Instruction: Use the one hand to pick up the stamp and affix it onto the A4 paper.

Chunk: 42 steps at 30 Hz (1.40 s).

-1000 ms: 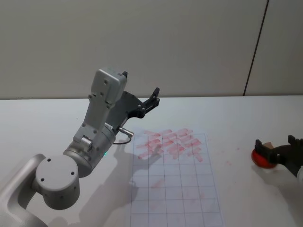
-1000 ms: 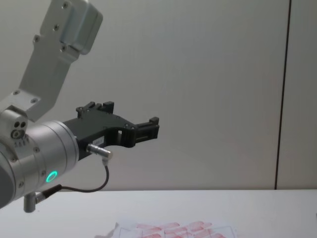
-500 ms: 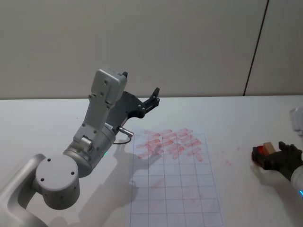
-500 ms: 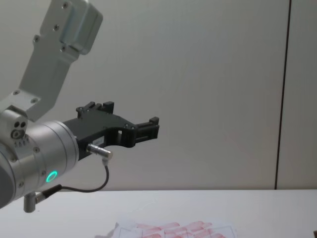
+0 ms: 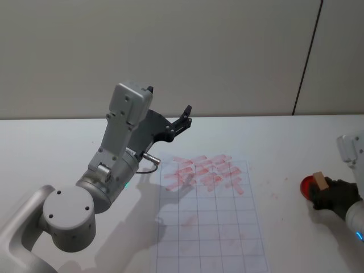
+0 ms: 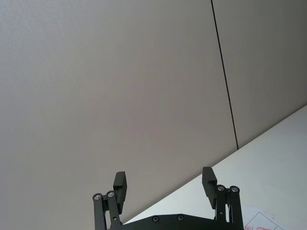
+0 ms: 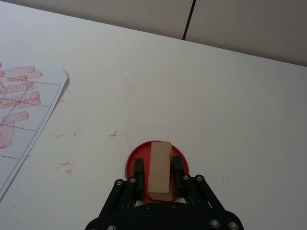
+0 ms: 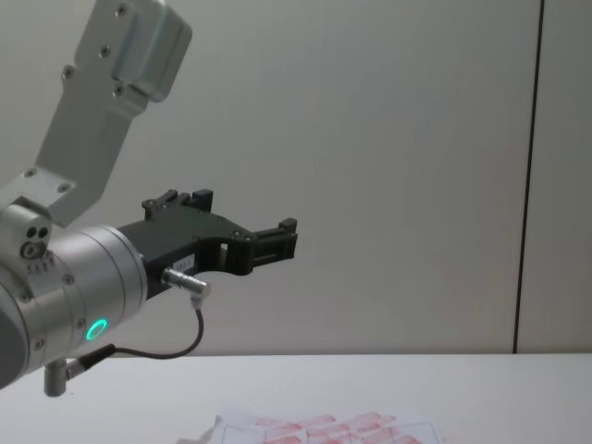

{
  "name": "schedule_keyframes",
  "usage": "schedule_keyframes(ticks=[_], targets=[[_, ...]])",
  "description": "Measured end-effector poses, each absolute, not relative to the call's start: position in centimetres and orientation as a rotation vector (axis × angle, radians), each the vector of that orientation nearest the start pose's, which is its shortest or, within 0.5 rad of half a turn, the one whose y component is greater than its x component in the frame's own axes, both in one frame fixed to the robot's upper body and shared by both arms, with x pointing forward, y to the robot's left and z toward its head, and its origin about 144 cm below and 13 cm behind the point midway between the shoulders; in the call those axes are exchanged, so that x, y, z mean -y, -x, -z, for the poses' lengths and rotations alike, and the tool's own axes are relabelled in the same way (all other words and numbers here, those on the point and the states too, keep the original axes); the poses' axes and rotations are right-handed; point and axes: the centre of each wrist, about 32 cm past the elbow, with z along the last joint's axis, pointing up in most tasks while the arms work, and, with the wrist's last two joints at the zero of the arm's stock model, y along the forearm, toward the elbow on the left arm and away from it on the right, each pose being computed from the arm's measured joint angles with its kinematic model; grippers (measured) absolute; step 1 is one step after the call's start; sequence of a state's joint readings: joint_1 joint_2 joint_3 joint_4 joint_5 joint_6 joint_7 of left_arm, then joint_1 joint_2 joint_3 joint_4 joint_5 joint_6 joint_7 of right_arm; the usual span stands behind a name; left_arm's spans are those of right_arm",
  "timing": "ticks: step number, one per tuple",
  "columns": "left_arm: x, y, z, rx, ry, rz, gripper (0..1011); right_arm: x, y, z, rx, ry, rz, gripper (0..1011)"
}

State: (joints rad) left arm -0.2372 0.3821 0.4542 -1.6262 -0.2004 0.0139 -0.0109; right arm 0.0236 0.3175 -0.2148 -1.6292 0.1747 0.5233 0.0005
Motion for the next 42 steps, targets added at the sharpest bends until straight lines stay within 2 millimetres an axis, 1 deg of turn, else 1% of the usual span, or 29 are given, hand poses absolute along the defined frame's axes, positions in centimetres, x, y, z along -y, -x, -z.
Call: schedule_keyframes(ticks=[1,3,4,5,18,32,42], targets=[[-19.8,-49.2,-120.4,0.268,-0.061,-1.124,1001,24.9,-45.8,-115.6,-0.227,0.527,1.352,343],[-19.8,-49.2,-120.4,0.268,-0.061,-1.124,1001,24.9,-45.8,-115.5,-0.223,0.535,1.352,330],[-19.8,-49.2,-120.4,0.268,-0.061,-1.124,1001,24.9,-45.8,-115.5,-0.222,0.537,1.352,264],[-19.8,-49.2,-120.4,0.268,-0.061,-1.124,1001,24.9,-45.8,-115.5,-0.220,0.538,1.353,225],[-19.8,-49.2,-120.4,0.268,-0.061,-1.124,1002,25.1,-45.8,-115.5,-0.222,0.519,1.373,220],[-19.8,-49.2,-120.4,0.268,-0.061,-1.124,1001,26.2,-45.6,-114.5,-0.327,0.380,1.409,220],[-19.8,-49.2,-120.4,0.268,-0.061,-1.124,1001,26.6,-45.6,-113.9,-0.379,0.326,1.410,220]])
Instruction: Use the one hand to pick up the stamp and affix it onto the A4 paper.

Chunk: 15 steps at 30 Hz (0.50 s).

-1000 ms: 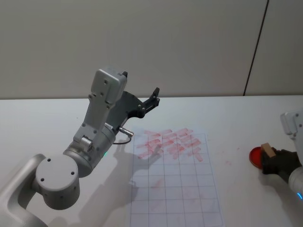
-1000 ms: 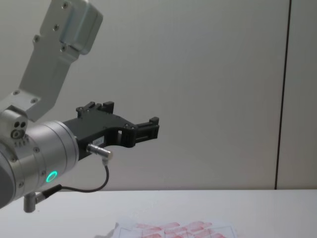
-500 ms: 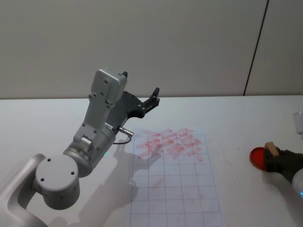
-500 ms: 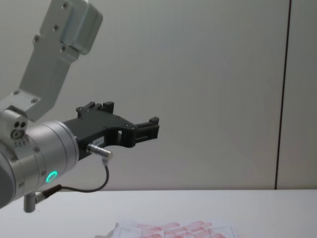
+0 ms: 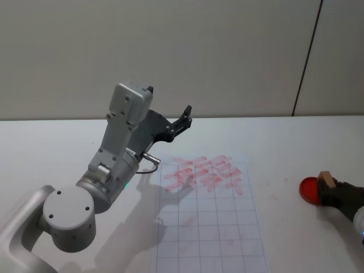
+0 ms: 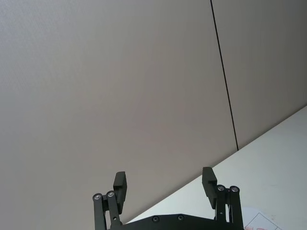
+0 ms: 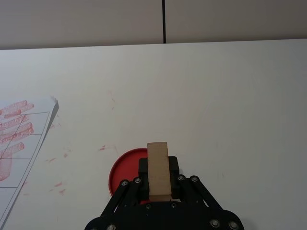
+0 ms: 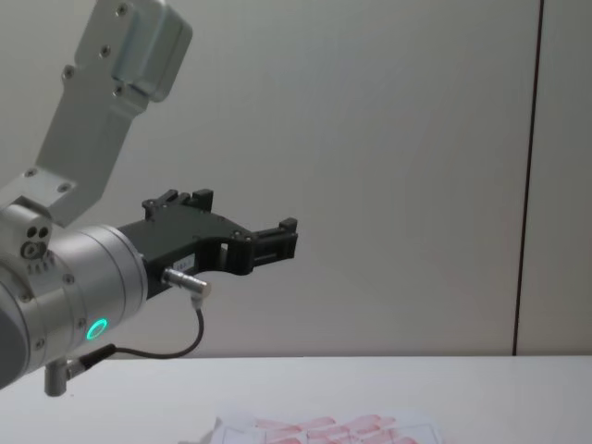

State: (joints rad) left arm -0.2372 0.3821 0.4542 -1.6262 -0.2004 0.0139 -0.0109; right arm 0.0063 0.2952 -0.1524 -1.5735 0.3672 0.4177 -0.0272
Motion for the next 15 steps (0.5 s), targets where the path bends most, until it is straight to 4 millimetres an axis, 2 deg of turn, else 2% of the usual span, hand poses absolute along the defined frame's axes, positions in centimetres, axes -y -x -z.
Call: schedule_keyframes(ticks=[10,15], targets=[[-19.8,-49.2,-120.4,0.268,-0.061,-1.124,1001,26.7,-45.7,-114.0,-0.390,0.298,1.394,220],[-19.8,-49.2,-120.4,0.268,-0.061,-1.124,1001,26.5,-45.7,-114.9,-0.356,0.260,1.368,220]])
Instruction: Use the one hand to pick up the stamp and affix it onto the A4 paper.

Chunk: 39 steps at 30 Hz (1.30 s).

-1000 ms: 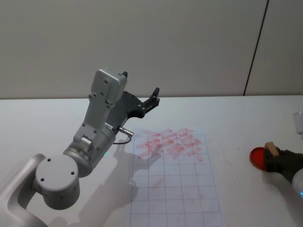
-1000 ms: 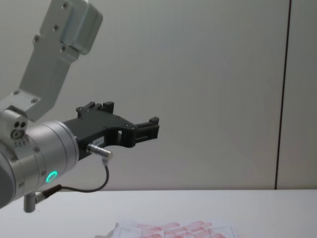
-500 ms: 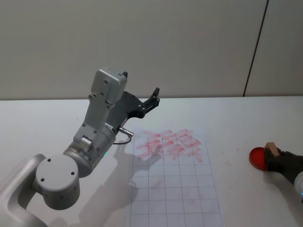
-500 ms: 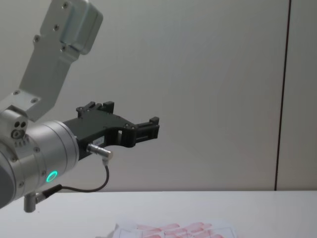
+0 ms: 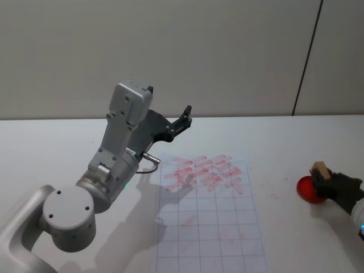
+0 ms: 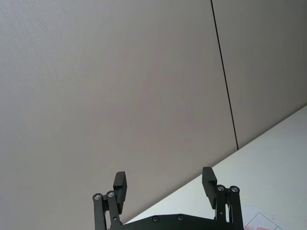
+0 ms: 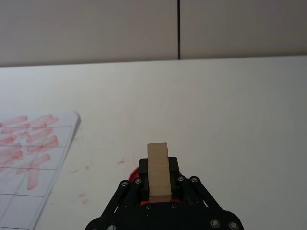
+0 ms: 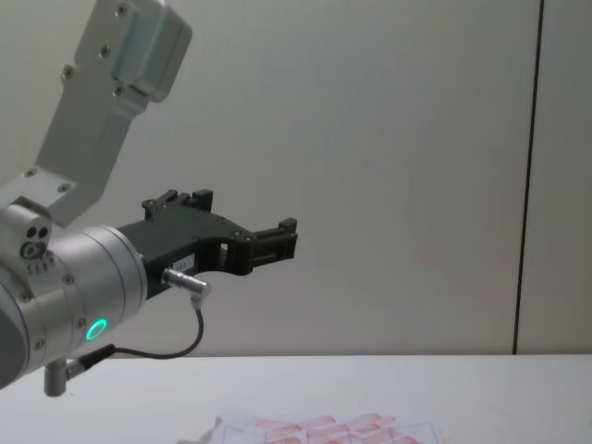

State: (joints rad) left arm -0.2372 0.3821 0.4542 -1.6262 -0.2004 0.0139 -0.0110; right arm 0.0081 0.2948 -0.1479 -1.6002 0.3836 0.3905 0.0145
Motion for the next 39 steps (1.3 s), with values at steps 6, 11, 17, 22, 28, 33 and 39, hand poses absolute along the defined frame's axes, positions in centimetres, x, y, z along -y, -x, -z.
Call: schedule_keyframes(ticks=[6,11,17,22,28,33,39], targets=[[-19.8,-49.2,-120.4,0.268,-0.061,-1.124,1001,26.0,-45.8,-116.7,-0.302,0.214,1.321,220],[-19.8,-49.2,-120.4,0.268,-0.061,-1.124,1001,25.3,-45.9,-118.3,-0.271,0.193,1.270,220],[-19.8,-49.2,-120.4,0.268,-0.061,-1.124,1001,24.6,-46.0,-119.3,-0.269,0.199,1.219,220],[-19.8,-49.2,-120.4,0.268,-0.061,-1.124,1001,23.7,-46.3,-119.7,-0.283,0.224,1.157,220],[-19.8,-49.2,-120.4,0.268,-0.061,-1.124,1001,22.3,-47.0,-119.3,-0.311,0.278,1.092,220],[-19.8,-49.2,-120.4,0.268,-0.061,-1.124,1001,21.2,-47.6,-118.8,-0.329,0.322,1.054,220],[-19.8,-49.2,-120.4,0.268,-0.061,-1.124,1001,19.9,-48.4,-118.3,-0.345,0.379,1.019,220]])
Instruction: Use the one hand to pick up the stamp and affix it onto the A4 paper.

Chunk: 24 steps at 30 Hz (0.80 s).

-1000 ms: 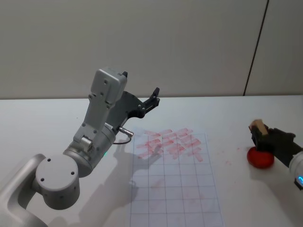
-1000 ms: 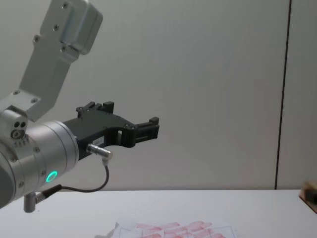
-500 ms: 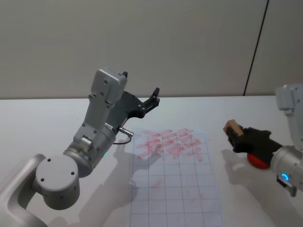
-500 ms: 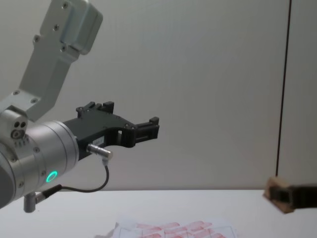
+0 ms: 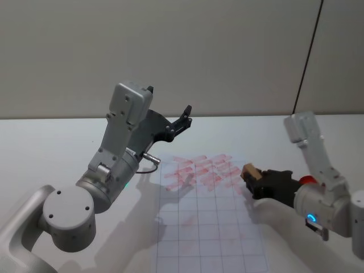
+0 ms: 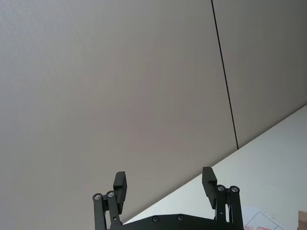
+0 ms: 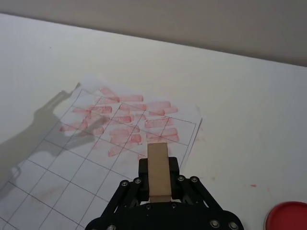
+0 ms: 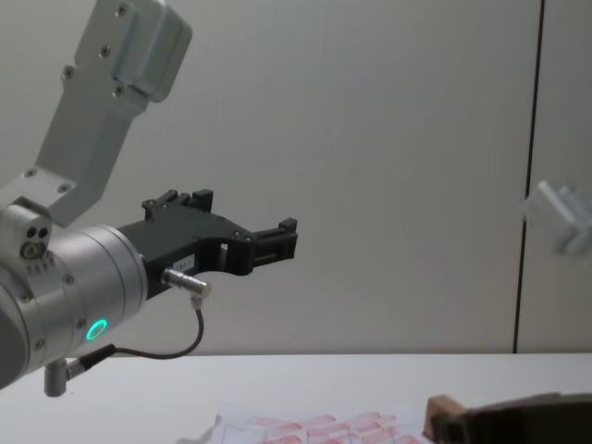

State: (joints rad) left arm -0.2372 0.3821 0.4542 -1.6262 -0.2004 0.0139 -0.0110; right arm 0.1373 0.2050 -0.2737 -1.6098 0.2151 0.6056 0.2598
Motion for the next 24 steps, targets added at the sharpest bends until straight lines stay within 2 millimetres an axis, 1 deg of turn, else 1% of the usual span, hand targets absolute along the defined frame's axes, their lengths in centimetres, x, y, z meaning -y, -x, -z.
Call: schedule_keyframes(ticks=[13,24], targets=[[-19.8,-49.2,-120.4,0.268,-0.061,-1.124,1001,17.5,-49.9,-117.8,-0.347,0.462,0.977,221],[-19.8,-49.2,-120.4,0.268,-0.061,-1.124,1001,16.5,-50.7,-117.6,-0.356,0.499,0.956,220]])
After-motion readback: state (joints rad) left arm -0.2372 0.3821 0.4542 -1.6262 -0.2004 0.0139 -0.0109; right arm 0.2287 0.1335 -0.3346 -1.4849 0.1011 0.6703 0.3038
